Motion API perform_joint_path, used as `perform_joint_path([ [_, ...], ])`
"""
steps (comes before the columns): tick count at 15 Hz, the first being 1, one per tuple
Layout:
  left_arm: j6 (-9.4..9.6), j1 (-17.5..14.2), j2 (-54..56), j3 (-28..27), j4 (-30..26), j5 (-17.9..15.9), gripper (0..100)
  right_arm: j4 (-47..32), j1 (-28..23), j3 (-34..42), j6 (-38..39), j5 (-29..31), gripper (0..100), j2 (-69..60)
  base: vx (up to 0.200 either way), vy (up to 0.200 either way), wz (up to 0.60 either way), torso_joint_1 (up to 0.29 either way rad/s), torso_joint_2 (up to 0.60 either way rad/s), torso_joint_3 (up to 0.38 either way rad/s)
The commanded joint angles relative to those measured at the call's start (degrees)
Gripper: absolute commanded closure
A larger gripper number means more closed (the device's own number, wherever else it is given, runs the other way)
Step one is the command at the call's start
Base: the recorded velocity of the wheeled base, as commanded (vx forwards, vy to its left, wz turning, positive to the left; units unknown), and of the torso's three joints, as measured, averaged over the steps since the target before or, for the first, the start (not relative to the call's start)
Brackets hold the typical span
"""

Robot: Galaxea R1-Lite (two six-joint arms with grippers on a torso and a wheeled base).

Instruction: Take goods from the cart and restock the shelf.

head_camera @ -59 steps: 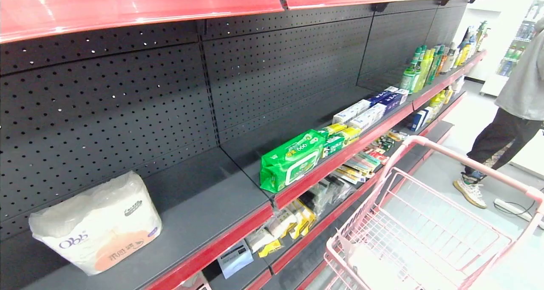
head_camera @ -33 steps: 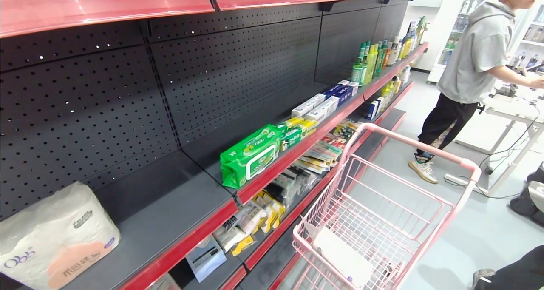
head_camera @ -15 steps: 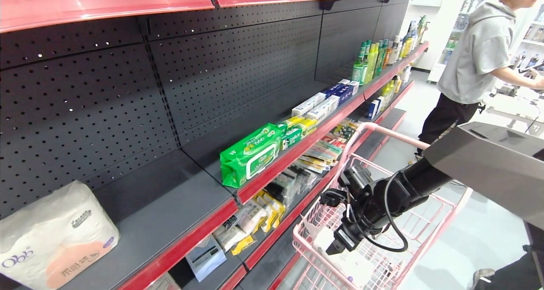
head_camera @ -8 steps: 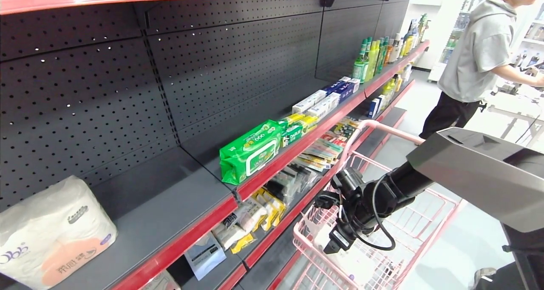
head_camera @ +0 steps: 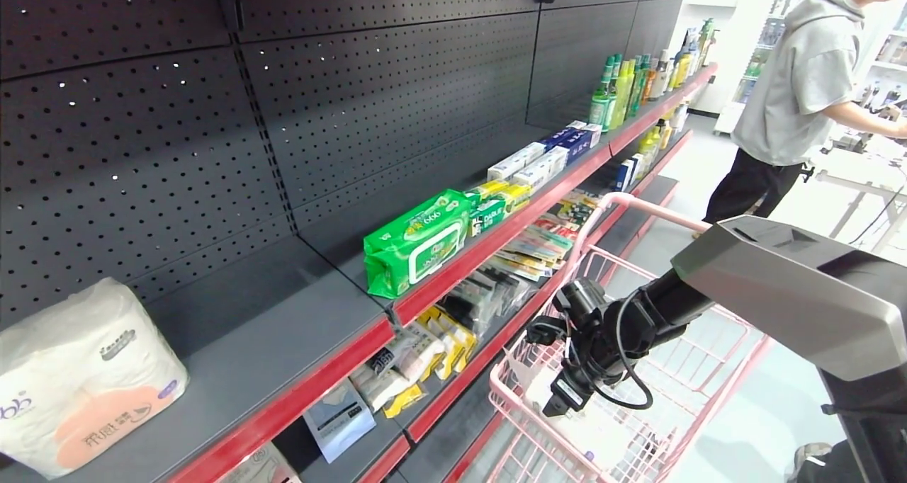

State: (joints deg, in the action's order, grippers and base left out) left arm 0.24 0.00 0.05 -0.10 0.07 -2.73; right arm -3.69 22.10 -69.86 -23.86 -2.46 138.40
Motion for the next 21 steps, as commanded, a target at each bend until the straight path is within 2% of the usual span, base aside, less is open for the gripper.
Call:
perform_joint_path([
  [1, 0.02, 0.0, 0.0, 0.0, 0.0, 0.0, 0, 0.0, 0.0, -0.9, 0.0, -0.1, 0, 0.2, 0.0, 0.0, 0.0, -0.144, 0.32, 0.183],
  [5, -0.07, 0.0, 0.0, 0.0, -0.1, 0.0, 0, 0.0, 0.0, -1.3, -1.4, -0.1, 0, 1.2, 0.0, 0.0, 0.0, -0.093, 0.21, 0.112],
  [21, -0.07, 0.1, 0.0, 0.0, 0.0, 0.0, 0, 0.0, -1.0, -5.8, -1.6, 0.1, 0, 6.6, 0.0, 0.0, 0.0, 0.0, 0.0, 0.0],
])
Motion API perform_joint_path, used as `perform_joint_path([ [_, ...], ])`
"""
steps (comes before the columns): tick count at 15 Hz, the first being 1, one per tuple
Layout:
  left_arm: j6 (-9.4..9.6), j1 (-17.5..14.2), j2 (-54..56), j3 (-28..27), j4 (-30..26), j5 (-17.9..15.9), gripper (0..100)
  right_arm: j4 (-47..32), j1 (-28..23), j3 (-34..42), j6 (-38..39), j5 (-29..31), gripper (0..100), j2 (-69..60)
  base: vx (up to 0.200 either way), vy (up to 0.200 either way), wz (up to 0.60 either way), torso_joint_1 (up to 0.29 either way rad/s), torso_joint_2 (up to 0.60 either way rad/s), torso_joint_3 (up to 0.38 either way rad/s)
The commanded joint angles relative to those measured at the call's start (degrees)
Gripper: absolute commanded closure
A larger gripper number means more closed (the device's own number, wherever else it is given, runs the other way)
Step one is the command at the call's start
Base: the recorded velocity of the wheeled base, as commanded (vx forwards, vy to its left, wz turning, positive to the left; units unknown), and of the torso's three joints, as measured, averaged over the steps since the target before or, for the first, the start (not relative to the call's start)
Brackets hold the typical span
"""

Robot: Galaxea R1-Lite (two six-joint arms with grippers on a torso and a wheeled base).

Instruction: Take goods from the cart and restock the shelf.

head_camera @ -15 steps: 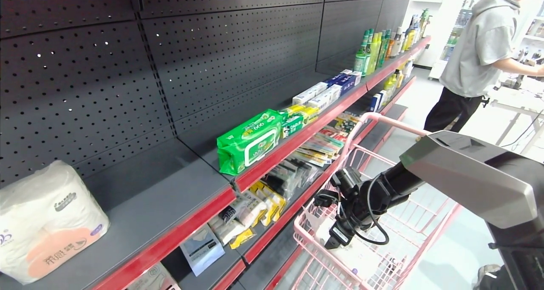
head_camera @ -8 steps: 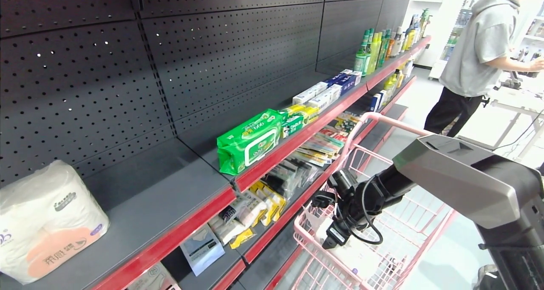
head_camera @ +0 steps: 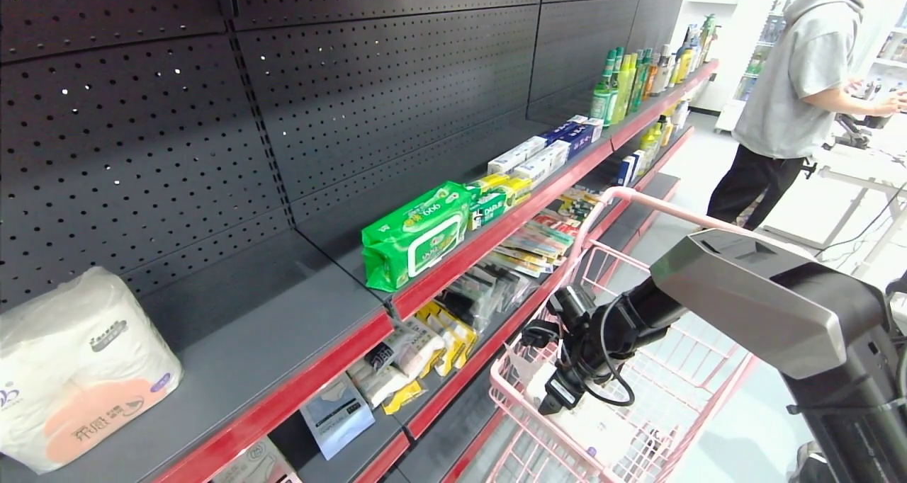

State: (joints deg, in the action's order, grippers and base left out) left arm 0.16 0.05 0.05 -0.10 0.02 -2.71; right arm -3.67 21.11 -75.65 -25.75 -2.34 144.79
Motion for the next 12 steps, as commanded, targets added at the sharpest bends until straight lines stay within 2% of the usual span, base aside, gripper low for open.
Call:
perform_joint_path([
  [1, 0.02, 0.0, 0.0, 0.0, 0.1, 0.0, 0, 0.0, -0.1, -1.0, -0.8, 0.0, 0, 0.5, 0.0, 0.0, 0.0, 0.0, 0.0, 0.0],
  [12, 0.02, 0.0, 0.0, 0.0, 0.1, 0.0, 0, 0.0, -1.1, -2.5, -1.8, 0.9, 0, 1.0, 0.0, 0.0, 0.0, -0.011, 0.03, 0.015],
])
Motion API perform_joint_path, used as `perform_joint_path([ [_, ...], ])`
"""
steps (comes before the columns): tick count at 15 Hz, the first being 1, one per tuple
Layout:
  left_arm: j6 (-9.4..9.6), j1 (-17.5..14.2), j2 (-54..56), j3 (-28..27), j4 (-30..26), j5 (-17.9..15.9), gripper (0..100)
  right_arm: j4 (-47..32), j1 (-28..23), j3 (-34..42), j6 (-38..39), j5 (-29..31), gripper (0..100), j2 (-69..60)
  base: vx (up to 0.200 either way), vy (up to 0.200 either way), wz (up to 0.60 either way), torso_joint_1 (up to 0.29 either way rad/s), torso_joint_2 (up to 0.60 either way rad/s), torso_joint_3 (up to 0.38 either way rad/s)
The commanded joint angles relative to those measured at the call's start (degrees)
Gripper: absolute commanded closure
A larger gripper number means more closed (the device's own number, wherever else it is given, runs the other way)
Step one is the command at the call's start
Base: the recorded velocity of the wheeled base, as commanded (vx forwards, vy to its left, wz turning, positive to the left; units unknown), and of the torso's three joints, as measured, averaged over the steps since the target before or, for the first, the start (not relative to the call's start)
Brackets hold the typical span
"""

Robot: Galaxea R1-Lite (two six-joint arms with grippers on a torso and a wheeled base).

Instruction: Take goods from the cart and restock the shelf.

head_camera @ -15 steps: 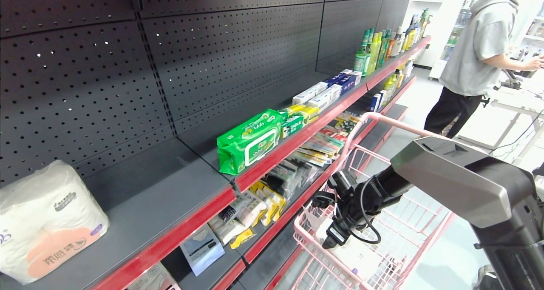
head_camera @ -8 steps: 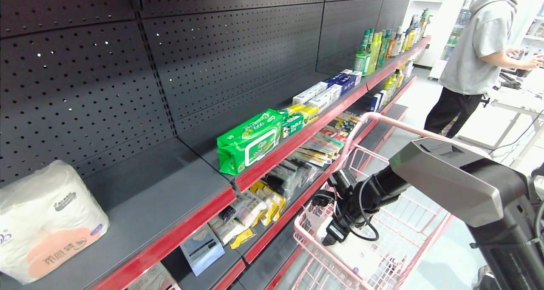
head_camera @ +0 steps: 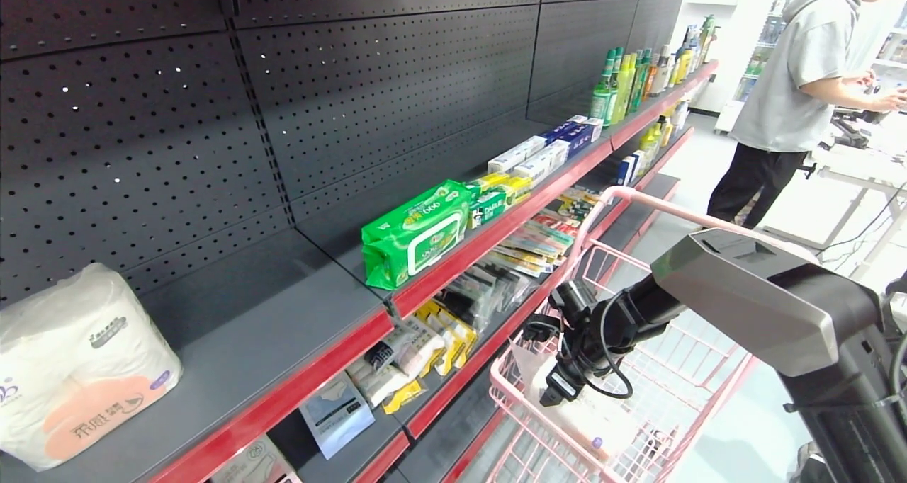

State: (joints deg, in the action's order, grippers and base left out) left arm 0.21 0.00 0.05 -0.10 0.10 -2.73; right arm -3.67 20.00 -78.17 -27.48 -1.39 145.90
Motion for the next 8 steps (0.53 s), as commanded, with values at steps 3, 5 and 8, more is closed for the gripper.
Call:
perform_joint_path([
  [3, 0.06, 0.0, 0.0, 0.0, 0.0, 0.0, 0, 0.0, -0.1, -0.1, -0.1, 0.2, 0, -0.1, 0.0, 0.0, 0.0, -0.09, 0.22, 0.124],
  [5, 0.06, 0.0, 0.0, 0.0, 0.0, 0.0, 0, 0.0, -0.1, -0.1, -0.1, 0.1, 0, -0.1, 0.0, 0.0, 0.0, -0.011, 0.03, 0.011],
  [8, 0.06, 0.0, 0.0, 0.0, 0.0, 0.0, 0, 0.0, -0.1, -0.3, -0.2, 0.2, 0, -0.1, 0.0, 0.0, 0.0, 0.0, 0.0, 0.0],
])
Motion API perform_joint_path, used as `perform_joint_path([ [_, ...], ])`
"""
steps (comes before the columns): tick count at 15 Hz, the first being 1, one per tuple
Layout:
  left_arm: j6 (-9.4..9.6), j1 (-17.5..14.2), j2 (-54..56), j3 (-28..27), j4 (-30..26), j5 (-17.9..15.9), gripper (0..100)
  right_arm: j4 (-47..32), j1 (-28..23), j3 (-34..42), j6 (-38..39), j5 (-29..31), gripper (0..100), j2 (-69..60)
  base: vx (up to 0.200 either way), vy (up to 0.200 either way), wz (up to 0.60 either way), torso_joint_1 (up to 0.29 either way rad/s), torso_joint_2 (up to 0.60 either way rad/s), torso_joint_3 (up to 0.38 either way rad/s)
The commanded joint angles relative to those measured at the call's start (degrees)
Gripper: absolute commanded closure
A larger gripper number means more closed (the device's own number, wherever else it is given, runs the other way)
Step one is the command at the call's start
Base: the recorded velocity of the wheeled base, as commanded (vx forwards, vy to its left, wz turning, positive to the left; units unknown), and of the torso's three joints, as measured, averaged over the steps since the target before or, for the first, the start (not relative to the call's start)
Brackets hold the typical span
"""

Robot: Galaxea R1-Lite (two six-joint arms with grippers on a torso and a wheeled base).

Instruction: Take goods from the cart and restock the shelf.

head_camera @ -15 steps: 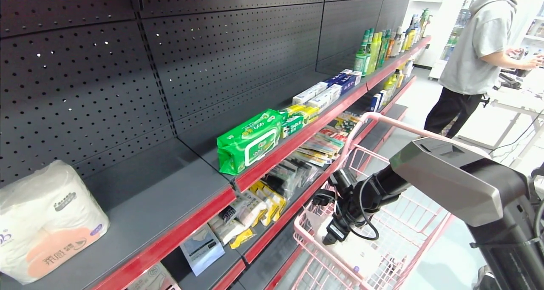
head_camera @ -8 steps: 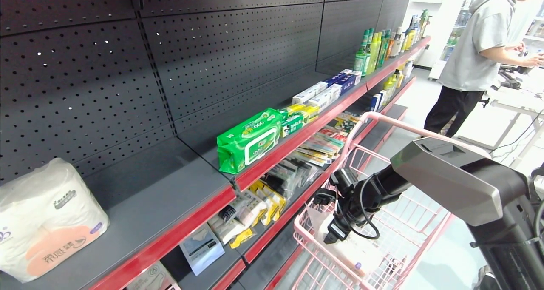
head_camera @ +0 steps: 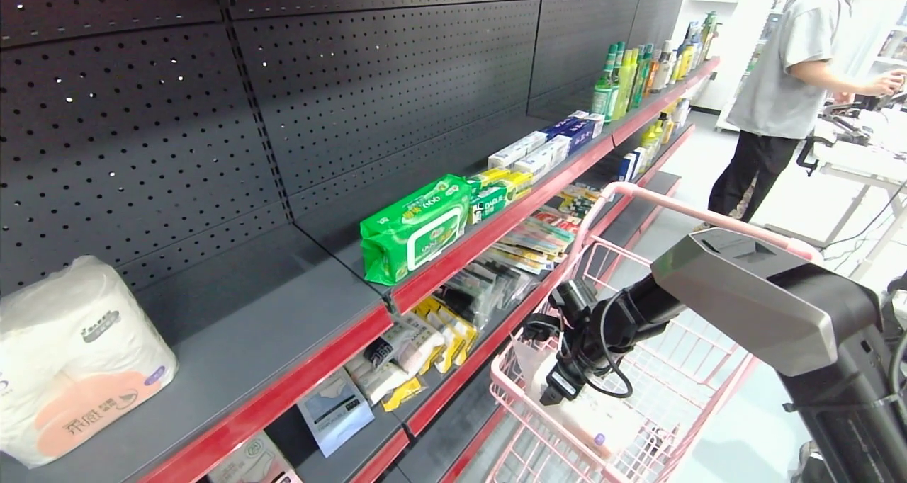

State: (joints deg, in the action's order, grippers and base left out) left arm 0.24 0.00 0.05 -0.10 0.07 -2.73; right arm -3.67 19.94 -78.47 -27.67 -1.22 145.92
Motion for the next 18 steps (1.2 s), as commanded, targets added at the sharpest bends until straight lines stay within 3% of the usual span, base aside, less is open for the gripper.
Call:
perform_joint_path([
  [1, 0.02, 0.0, 0.0, 0.0, 0.0, 0.0, 0, 0.0, 0.1, 0.0, -0.3, 0.1, 0, -0.1, 0.0, 0.0, 0.0, 0.0, 0.0, 0.0],
  [8, 0.11, 0.0, 0.0, 0.0, 0.0, 0.1, 0, 0.0, 0.8, -0.3, -3.4, 5.8, 0, 0.2, 0.0, 0.0, 0.0, 0.0, 0.0, 0.0],
  [18, 0.02, 0.0, 0.0, 0.0, 0.0, 0.1, 0, -0.5, 0.6, 0.1, -0.8, 5.8, 0, 0.1, 0.0, 0.0, 0.0, 0.0, 0.0, 0.0],
])
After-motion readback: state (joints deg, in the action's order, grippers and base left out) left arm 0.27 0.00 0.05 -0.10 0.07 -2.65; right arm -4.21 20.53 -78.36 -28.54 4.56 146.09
